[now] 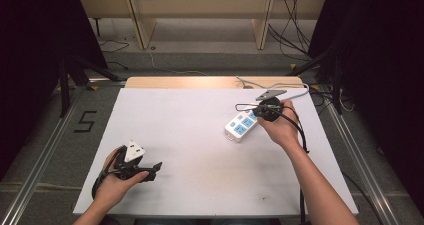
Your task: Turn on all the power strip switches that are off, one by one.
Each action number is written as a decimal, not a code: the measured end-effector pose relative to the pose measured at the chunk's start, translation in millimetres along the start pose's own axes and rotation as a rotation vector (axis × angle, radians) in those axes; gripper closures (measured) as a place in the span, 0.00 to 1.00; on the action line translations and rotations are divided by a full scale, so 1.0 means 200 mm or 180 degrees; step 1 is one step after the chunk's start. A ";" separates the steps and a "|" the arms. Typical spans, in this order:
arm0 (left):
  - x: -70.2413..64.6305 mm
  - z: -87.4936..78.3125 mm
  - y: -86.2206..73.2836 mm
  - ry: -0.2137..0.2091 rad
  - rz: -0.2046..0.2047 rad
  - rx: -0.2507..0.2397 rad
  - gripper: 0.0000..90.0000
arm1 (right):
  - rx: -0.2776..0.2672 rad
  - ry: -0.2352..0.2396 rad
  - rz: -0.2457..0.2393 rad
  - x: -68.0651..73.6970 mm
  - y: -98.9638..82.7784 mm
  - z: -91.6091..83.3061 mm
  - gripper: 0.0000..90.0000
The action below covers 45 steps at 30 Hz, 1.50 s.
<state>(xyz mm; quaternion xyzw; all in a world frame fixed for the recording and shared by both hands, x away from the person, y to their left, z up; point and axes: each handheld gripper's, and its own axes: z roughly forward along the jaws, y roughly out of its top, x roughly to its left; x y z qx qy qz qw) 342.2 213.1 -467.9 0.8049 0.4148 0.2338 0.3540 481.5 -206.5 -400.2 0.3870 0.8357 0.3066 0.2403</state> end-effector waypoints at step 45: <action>-0.01 0.00 0.00 -0.0010 0.0025 -0.0005 0.18 | 0.0220 -0.0070 0.0003 -0.06 0.10 0.19 1.00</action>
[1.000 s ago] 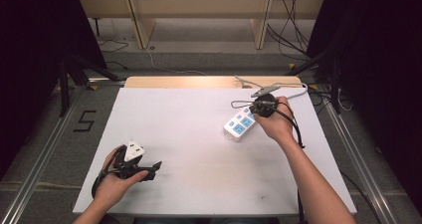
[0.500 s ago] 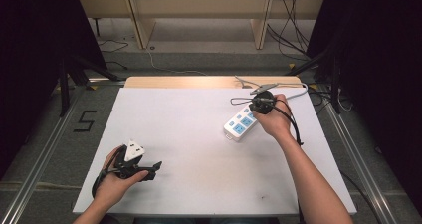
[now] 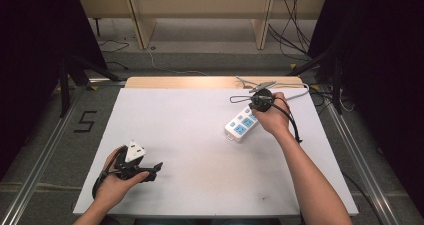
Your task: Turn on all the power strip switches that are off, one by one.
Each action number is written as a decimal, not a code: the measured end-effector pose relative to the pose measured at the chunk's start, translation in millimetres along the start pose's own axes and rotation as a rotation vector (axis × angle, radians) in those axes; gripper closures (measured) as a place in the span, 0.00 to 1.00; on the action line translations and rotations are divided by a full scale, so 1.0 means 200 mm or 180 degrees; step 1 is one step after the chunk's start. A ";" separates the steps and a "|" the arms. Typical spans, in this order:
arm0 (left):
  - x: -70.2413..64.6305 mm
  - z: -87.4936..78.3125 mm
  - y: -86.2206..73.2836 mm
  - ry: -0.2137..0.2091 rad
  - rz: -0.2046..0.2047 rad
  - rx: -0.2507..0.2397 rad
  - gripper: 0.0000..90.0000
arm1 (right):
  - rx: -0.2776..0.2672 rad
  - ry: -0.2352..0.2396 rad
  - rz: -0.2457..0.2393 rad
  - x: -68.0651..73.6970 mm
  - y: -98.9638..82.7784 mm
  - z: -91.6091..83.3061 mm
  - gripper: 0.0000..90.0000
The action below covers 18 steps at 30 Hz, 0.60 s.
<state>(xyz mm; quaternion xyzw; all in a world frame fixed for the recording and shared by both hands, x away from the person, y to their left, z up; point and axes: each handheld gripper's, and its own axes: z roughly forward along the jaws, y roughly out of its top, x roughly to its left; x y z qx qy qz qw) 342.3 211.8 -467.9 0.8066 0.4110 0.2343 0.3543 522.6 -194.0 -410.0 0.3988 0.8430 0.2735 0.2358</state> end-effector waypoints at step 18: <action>0.00 0.00 0.00 -0.0012 0.0004 0.0007 0.18 | 0.0103 0.0017 0.0042 -0.02 0.02 0.08 1.00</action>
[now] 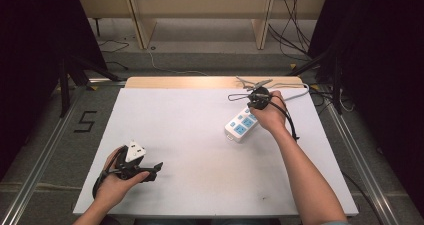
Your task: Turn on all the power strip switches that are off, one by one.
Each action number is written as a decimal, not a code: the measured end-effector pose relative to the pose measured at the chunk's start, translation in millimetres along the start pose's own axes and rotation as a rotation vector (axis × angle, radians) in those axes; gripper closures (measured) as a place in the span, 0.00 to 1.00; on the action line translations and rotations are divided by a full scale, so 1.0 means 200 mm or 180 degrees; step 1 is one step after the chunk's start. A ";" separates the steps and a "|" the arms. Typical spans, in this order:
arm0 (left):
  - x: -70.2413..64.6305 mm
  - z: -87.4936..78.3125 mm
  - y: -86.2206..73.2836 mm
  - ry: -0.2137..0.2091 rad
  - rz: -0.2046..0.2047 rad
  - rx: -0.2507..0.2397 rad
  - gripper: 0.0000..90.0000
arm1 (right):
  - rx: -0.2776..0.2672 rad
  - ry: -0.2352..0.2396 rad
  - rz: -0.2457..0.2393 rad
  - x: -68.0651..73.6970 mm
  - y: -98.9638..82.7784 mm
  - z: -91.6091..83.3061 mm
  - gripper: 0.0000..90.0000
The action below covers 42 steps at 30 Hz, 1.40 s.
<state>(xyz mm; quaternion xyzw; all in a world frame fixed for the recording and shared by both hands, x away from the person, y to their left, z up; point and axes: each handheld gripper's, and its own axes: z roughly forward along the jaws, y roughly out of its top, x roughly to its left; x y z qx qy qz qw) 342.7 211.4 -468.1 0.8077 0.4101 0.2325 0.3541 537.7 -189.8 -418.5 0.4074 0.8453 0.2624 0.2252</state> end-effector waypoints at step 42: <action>0.00 0.00 0.00 -0.0022 0.0005 0.0021 0.18 | 0.0232 0.0004 0.0077 -0.02 0.02 0.14 1.00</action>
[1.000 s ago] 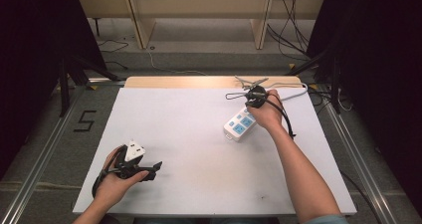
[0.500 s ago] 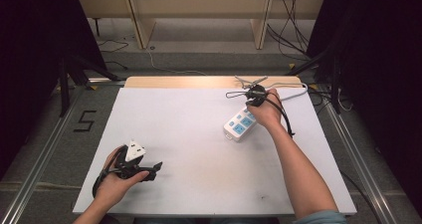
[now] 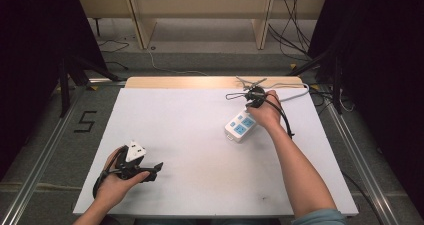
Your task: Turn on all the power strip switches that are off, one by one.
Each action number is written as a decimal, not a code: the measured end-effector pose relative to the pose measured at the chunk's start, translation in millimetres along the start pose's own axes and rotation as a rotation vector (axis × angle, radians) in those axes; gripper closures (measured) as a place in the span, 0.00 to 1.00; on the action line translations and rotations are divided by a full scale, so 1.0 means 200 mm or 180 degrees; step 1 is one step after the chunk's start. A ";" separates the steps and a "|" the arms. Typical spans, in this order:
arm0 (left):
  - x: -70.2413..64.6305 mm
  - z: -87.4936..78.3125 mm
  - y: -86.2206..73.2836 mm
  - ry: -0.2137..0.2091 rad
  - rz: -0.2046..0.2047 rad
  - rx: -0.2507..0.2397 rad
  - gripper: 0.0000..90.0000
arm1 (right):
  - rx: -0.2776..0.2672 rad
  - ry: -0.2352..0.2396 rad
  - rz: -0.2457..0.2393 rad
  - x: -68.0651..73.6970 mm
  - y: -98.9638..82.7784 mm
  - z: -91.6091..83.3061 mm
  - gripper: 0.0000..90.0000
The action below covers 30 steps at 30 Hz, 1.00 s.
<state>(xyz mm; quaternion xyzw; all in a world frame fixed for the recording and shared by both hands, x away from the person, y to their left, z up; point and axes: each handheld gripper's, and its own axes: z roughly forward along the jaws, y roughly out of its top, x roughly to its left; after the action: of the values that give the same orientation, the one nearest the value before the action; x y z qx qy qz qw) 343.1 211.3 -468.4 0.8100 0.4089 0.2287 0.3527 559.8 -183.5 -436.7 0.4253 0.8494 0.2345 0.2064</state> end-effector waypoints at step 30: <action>0.00 0.00 0.00 0.0007 -0.0015 -0.0033 0.18 | 0.0107 -0.0010 0.0014 0.00 0.01 0.04 1.00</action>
<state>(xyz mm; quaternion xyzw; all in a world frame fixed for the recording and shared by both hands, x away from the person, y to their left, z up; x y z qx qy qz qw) 343.0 211.1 -468.4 0.8070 0.4101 0.2308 0.3569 565.9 -179.9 -442.2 0.4309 0.8520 0.2200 0.2000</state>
